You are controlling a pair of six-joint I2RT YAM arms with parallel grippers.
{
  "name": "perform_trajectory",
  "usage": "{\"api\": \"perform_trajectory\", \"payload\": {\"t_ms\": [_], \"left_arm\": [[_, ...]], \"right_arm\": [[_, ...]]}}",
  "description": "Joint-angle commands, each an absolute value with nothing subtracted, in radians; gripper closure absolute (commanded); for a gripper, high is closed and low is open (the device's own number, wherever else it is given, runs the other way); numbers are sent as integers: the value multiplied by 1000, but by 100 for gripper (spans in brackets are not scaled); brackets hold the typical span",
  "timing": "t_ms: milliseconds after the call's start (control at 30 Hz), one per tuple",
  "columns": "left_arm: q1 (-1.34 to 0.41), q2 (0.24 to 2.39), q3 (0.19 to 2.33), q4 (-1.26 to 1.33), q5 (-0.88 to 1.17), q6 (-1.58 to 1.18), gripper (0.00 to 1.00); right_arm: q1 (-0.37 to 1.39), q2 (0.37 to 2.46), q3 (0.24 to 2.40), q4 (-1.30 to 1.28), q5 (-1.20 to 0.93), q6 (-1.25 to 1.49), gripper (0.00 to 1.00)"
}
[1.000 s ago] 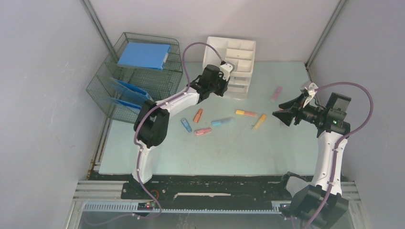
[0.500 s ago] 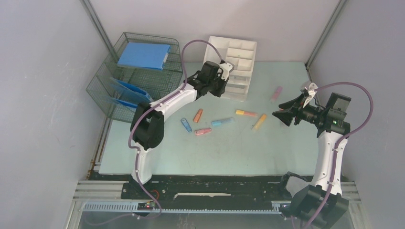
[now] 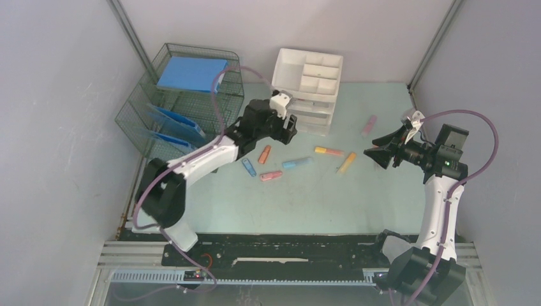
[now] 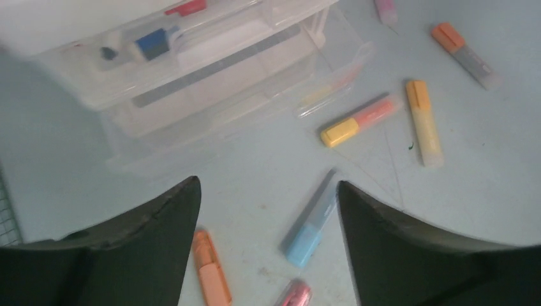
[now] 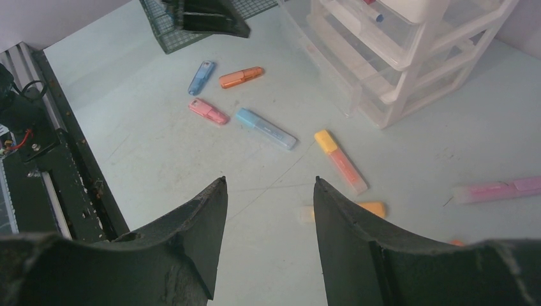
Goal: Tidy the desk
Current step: Open the drawer in the storage box.
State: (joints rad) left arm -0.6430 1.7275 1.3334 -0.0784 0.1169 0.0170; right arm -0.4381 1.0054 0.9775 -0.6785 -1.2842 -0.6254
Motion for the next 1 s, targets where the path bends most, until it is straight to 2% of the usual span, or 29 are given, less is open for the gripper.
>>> {"api": "perform_trajectory", "payload": {"t_ms": [0,67,233,333,500,700,900,967], "left_arm": [[-624,1525,1056,333,62,-93,4],[-584,1489,970,428,129,-190,0],[-479,1567,936,459,499,-451,0],[-480,1588,893,457,522,-480,0],[-520,1505,809,361,330,-378,0],[-628,1504,925,-36,-212,-201,0],[-627,1642,1057,-184,-293,-125,1],[-622,1682,1087,-202,-264,-117,9]], "right_arm": [[-438,1006,1003,-690,-1298,-652,40],[-434,1005,1002,-693,-1297,-657,40],[-430,995,1002,-717,-1297,-695,38],[-429,996,1003,-727,-1298,-711,36],[-413,1010,1003,-732,-1280,-726,36],[-378,1030,1003,-731,-1241,-733,36],[-367,1042,1002,-732,-1229,-734,36],[-367,1042,1003,-730,-1228,-733,37]]}}
